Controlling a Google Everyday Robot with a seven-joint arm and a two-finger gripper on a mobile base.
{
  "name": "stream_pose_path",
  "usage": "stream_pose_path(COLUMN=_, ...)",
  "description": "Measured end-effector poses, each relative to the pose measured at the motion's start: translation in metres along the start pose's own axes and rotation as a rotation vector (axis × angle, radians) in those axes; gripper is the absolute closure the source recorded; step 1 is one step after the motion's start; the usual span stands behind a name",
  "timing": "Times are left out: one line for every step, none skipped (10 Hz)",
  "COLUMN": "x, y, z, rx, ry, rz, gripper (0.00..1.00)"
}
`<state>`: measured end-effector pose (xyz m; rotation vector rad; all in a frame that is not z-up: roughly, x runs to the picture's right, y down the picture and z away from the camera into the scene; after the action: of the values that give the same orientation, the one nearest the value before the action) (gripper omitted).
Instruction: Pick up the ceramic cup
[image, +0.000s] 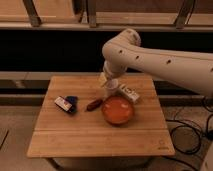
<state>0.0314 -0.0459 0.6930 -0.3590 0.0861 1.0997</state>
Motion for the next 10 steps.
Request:
stream_pose_path(x=-0.001, y=0.001, z=0.003, rx=-0.008, ry=0.000, rz=0.001, gripper=0.35)
stream_pose_path(x=-0.005, y=0.000, z=0.017, rx=-0.028, ry=0.005, rz=0.002, gripper=0.35)
stream_pose_path(x=-0.015, y=-0.003, z=0.039, rx=-0.057, ry=0.006, rz=-0.005, gripper=0.35)
stream_pose_path(x=-0.023, y=-0.008, z=0.061, rx=-0.085, ry=0.008, rz=-0.019, gripper=0.35)
stream_pose_path(x=-0.029, y=-0.011, z=0.078, rx=-0.106, ry=0.012, rz=-0.034, gripper=0.35)
stream_pose_path(x=-0.040, y=-0.013, z=0.103, rx=-0.149, ry=0.015, rz=-0.059, gripper=0.35)
stream_pose_path(x=-0.046, y=-0.013, z=0.118, rx=-0.182, ry=0.020, rz=-0.072, gripper=0.35)
stream_pose_path(x=-0.050, y=-0.007, z=0.131, rx=-0.223, ry=0.028, rz=-0.087, gripper=0.35)
stream_pose_path(x=-0.052, y=0.000, z=0.144, rx=-0.263, ry=0.043, rz=-0.105, gripper=0.35)
stream_pose_path(x=-0.054, y=0.011, z=0.155, rx=-0.303, ry=0.062, rz=-0.126, gripper=0.35)
